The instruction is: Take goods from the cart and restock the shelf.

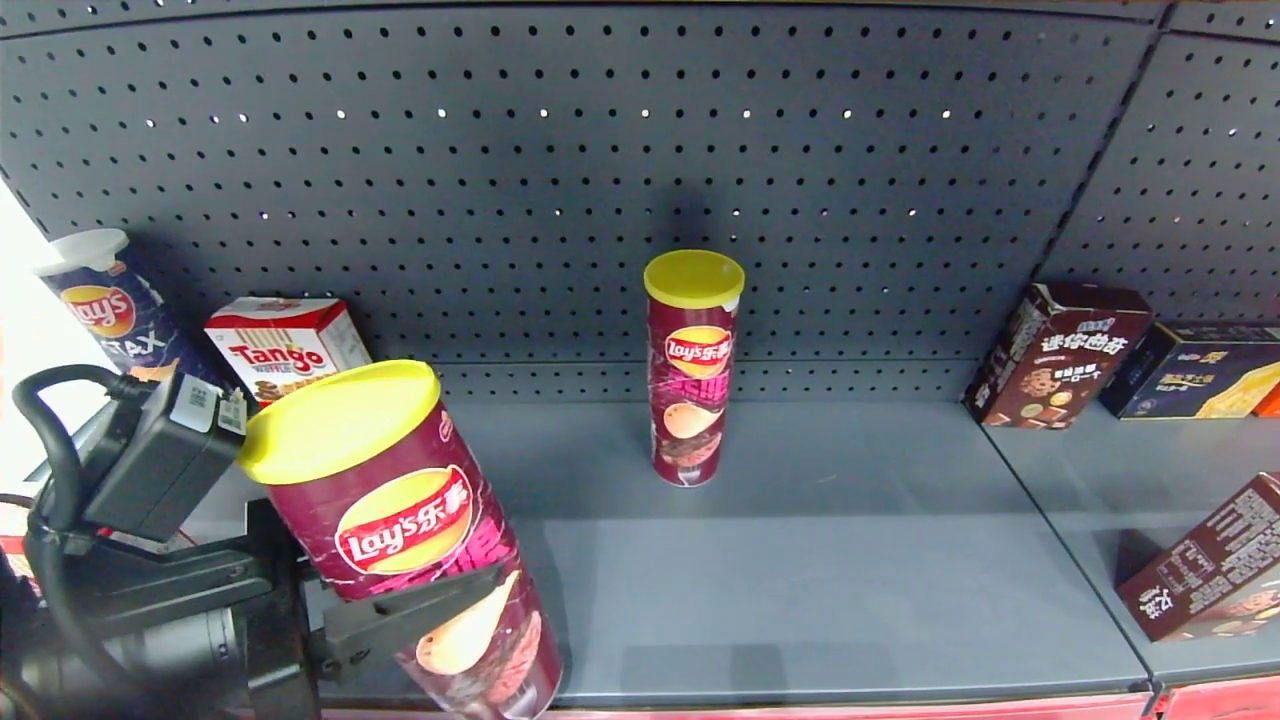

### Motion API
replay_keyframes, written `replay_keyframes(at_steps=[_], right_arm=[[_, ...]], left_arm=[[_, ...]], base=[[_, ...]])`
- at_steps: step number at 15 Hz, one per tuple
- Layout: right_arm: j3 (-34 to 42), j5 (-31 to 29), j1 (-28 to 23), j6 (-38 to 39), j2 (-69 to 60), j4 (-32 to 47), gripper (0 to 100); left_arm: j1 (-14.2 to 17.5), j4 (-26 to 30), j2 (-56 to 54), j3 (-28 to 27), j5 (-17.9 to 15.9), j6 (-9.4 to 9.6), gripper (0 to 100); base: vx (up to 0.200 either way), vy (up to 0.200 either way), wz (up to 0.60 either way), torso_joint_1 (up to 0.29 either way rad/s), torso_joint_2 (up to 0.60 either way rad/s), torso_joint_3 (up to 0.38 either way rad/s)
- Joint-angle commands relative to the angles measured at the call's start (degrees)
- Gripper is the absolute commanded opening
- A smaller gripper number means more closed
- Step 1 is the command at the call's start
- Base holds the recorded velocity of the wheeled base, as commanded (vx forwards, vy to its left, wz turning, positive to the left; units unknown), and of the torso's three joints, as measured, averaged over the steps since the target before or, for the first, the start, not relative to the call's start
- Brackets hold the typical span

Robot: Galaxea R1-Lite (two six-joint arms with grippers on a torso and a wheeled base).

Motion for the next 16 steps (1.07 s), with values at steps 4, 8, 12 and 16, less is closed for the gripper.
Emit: replay_keyframes(at_steps=[4,8,12,16], right_arm=[[-22.5,2.77,1.08,2.2,21.87,-7.22,100],[-25.4,13.5,5.3,-0.7,23.71,-1.68,100],[-31.64,18.51,8.11,-4.04,34.96,-2.21,100],[-34.54,18.24,17.34,-4.75,46.83,-6.07,100]], left_arm=[[1.6,-1.36,0.64,-0.8,-0.19,0.11,0],[1.51,-4.79,2.13,0.79,-0.28,0.37,0],[1.42,-4.88,1.87,2.02,-0.19,0.46,0],[1.51,-5.67,1.87,3.33,-0.19,0.37,0]], base=[[0.0,0.0,0.0,0.0,0.0,0.0],[0.0,0.0,0.0,0.0,0.0,0.0],[0.0,0.0,0.0,0.0,0.0,0.0],[0.0,0.0,0.0,0.0,0.0,0.0]])
